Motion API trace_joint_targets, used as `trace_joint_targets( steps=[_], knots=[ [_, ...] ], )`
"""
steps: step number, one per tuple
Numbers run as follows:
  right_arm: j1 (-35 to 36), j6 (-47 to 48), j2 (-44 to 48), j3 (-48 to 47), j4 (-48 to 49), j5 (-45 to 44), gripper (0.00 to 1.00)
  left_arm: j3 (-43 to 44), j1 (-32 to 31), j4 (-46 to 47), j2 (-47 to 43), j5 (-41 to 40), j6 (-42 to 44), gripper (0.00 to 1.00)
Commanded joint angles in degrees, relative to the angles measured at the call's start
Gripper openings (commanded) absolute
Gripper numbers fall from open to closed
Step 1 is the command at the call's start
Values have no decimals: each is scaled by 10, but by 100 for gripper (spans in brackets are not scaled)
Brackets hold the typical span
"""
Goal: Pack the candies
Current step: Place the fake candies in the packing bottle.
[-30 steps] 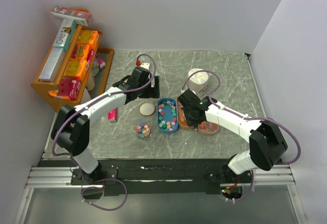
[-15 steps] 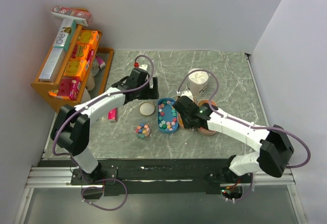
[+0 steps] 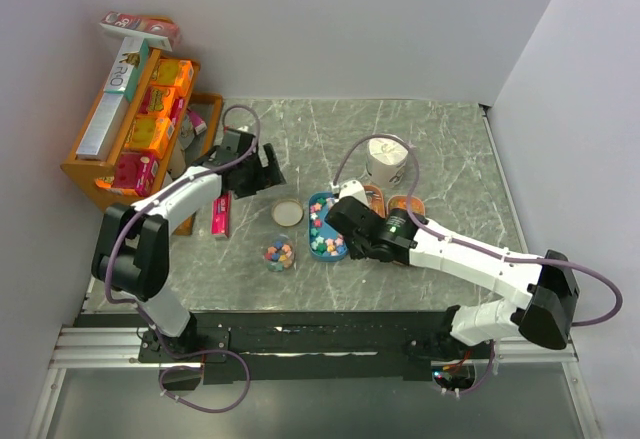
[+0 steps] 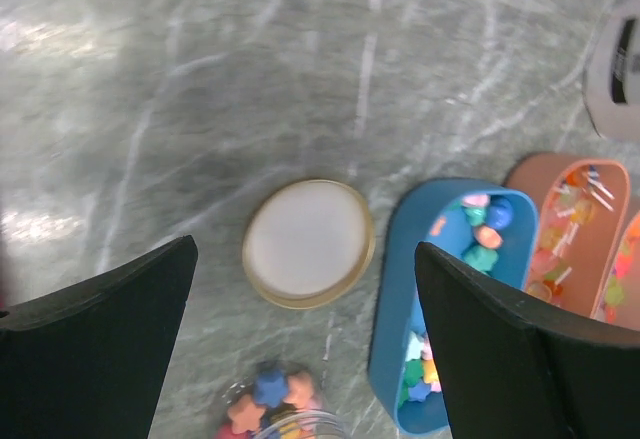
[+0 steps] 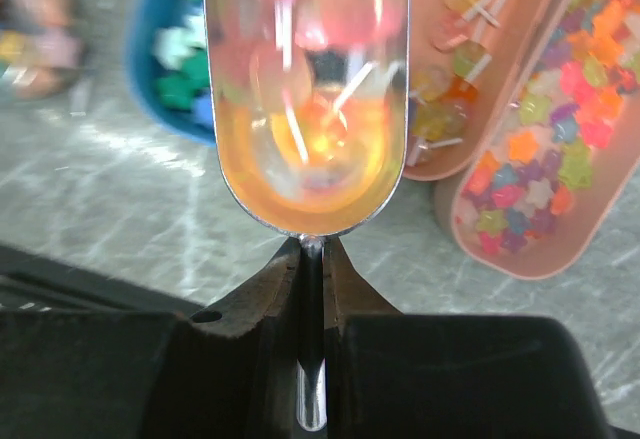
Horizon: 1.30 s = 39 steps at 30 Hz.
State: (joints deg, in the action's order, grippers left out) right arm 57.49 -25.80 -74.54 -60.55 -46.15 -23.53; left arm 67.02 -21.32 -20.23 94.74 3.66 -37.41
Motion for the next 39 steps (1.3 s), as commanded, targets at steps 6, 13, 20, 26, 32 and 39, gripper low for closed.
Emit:
trace_joint_targets(
  steps=[6, 13, 20, 26, 32, 39],
  knots=[
    [76, -12, -45, -107, -16, -3, 0, -56, 51, -25, -53, 30, -45, 96],
    [114, 2, -107, -174, -44, 97, 0, -76, 59, -60, -90, 2, -49, 96],
    [120, 2, -173, -239, -120, 172, 0, -110, 59, -53, -110, -2, -50, 96],
    [123, 7, -198, -257, -151, 198, 0, -113, 59, -42, -99, 15, -40, 96],
    [123, 7, -224, -284, -188, 206, 0, -127, 59, -29, -97, 28, -37, 96],
    [122, 0, -288, -372, -267, 197, 0, -130, 59, -21, -94, 33, -39, 96]
  ],
)
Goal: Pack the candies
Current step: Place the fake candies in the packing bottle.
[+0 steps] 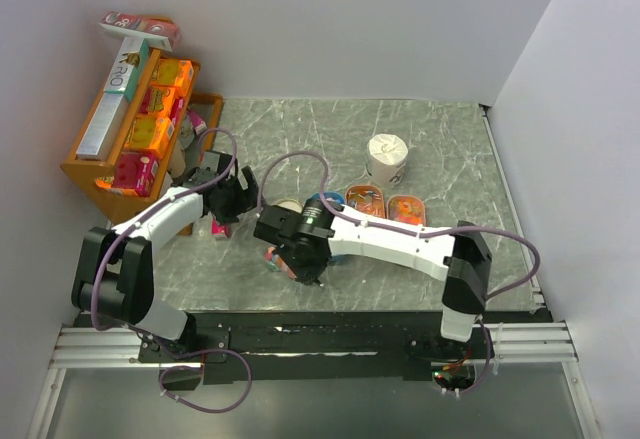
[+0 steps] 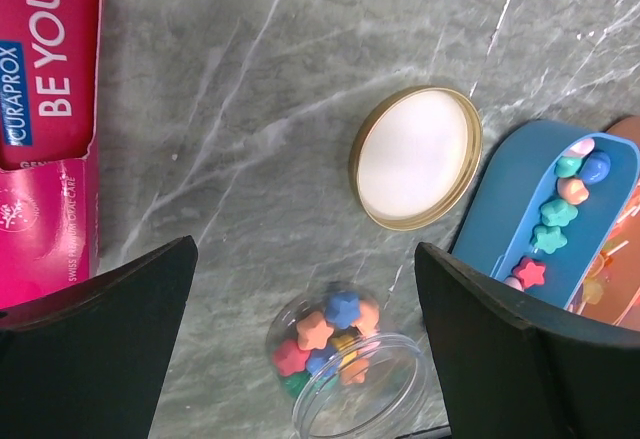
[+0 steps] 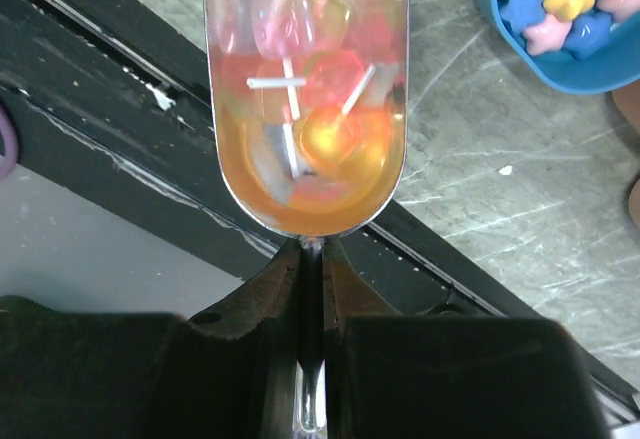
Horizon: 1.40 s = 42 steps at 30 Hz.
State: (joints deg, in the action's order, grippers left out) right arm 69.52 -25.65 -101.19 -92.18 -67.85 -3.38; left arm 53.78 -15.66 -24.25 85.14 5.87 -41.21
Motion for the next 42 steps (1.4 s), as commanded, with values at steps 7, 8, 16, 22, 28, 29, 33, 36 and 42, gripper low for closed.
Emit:
trace_joint_targets(
  steps=[7, 8, 16, 22, 28, 29, 33, 36, 42],
  knots=[
    [-7, -4, -54, -85, -76, 22, 0, 5, 3, 4, -10, -32, -10, 96],
    [-7, -5, -55, -88, -78, 25, 0, 5, 3, 4, -13, -35, -11, 97],
    [-19, -6, -69, -104, -118, 52, 0, 10, 3, 0, -8, -37, -13, 97],
    [-22, -9, -82, -119, -134, 63, 0, 6, 3, 3, -12, -34, -13, 97],
    [-26, -12, -95, -134, -145, 66, 0, 6, 3, 3, -13, -28, -12, 96],
    [-28, -14, -94, -135, -145, 69, 0, 5, 3, 4, -14, -28, -12, 96],
    [-34, -18, -97, -141, -154, 72, 0, 5, 3, 5, -15, -27, -12, 97],
    [-40, -14, -95, -139, -150, 90, 0, 4, 3, 6, -16, -24, -12, 96],
    [-53, -13, -74, -121, -138, 126, 0, 0, 3, 12, -22, -15, -17, 96]
  ],
)
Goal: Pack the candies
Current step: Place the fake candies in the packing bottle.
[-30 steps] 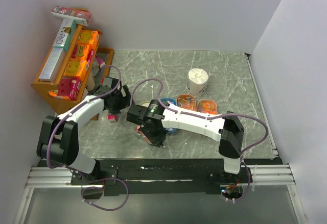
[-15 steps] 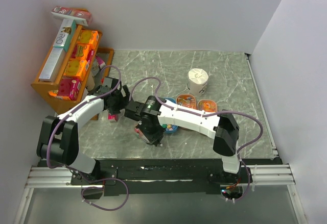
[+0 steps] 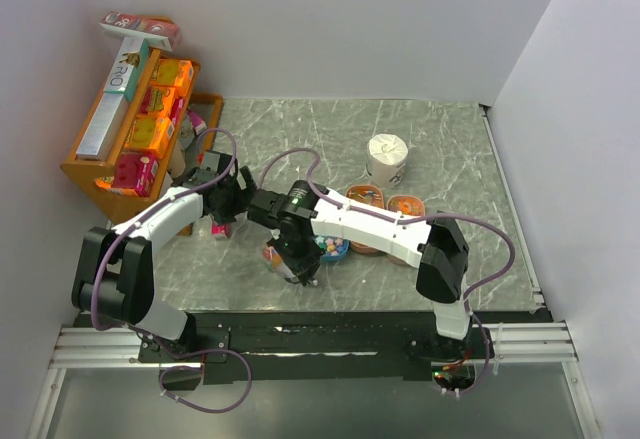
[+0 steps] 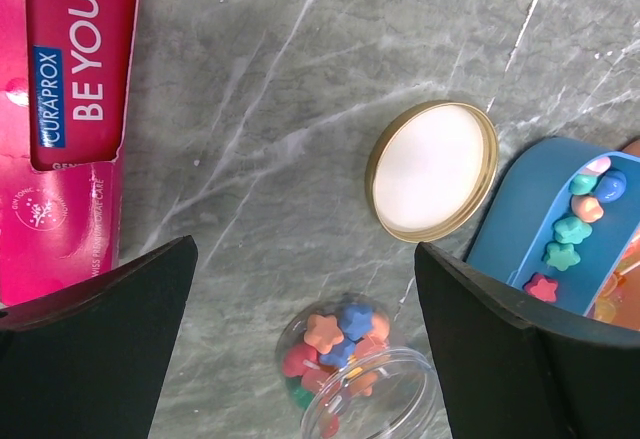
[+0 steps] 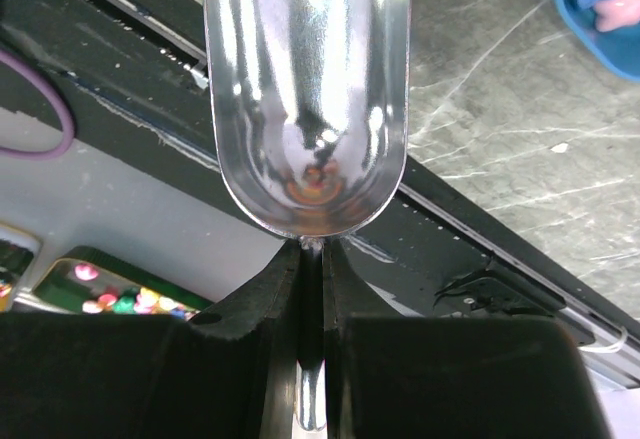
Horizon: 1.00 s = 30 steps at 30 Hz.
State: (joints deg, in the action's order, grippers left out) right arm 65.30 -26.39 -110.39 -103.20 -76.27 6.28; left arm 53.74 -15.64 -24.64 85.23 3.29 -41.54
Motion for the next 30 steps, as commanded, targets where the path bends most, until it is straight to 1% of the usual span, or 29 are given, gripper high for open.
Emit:
trace_joint_targets(
  steps=[1, 6, 8, 14, 18, 23, 30],
  knots=[
    [-17, -6, 19, -12, -51, 41, 0, -2, 3, 20, -26, 13, -14, 96],
    [-37, -10, 24, -9, -36, 81, 0, 1, 3, 17, -28, 15, -11, 96],
    [-46, -15, 23, 7, -19, 111, 0, 1, 3, 18, -28, 16, -11, 97],
    [-63, -31, 30, 29, 9, 144, 0, 0, 3, 17, -34, 15, -10, 96],
    [-80, -34, 48, 55, 43, 184, 0, 1, 3, 17, -35, 15, -9, 96],
    [-83, -30, 55, 59, 62, 182, 0, -6, 3, 27, -60, 11, 1, 96],
    [-82, -22, 89, 55, 82, 137, 0, -16, 3, 48, -75, 31, 16, 96]
  ],
)
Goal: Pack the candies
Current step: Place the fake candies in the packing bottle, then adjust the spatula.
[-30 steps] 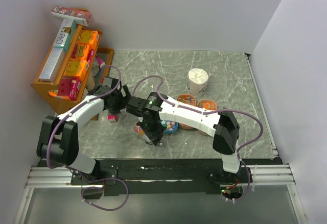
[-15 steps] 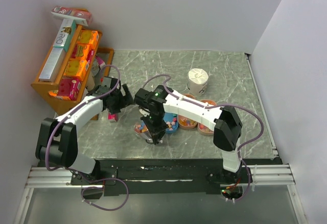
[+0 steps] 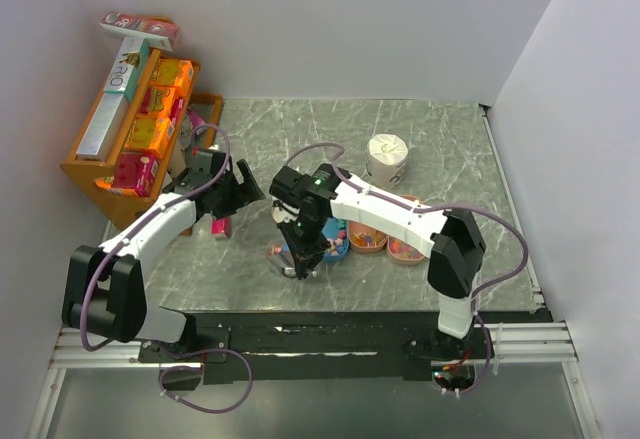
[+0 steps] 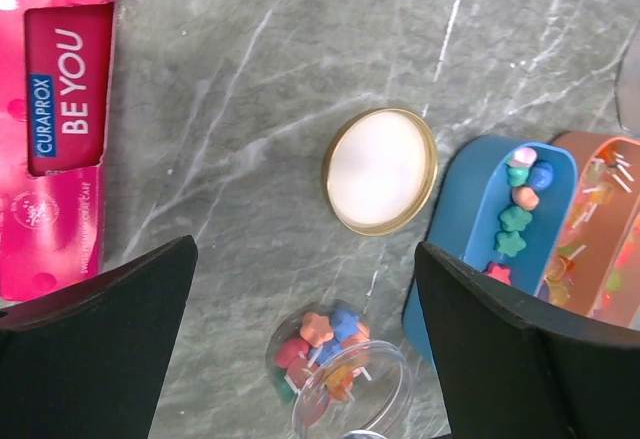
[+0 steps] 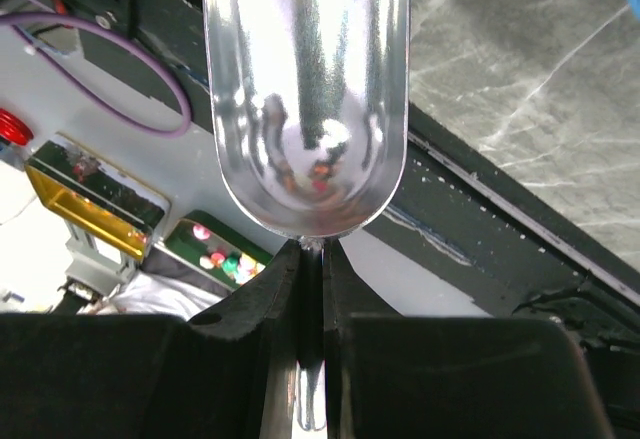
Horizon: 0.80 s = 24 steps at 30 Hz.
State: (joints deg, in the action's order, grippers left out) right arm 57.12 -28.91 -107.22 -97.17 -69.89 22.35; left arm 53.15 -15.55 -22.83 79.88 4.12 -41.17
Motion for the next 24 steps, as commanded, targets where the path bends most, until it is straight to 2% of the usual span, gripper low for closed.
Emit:
trace_joint_targets(
  steps=[1, 7, 12, 19, 24],
  knots=[
    [0, 1, 63, -4, 19, -37, 0, -13, 2, 34, -28, 28, 14, 97],
    [0, -14, 127, 35, 35, -187, 0, -38, -22, 118, -54, 134, 56, 96],
    [1, -7, 166, 42, 43, -284, 0, -9, -67, 134, -39, 160, 84, 98],
    [-1, 9, 190, 40, 49, -337, 0, 70, -126, 113, -6, 167, 118, 98],
    [-1, -2, 219, 58, 70, -364, 0, 88, -151, 111, 32, 188, 127, 99]
  ],
)
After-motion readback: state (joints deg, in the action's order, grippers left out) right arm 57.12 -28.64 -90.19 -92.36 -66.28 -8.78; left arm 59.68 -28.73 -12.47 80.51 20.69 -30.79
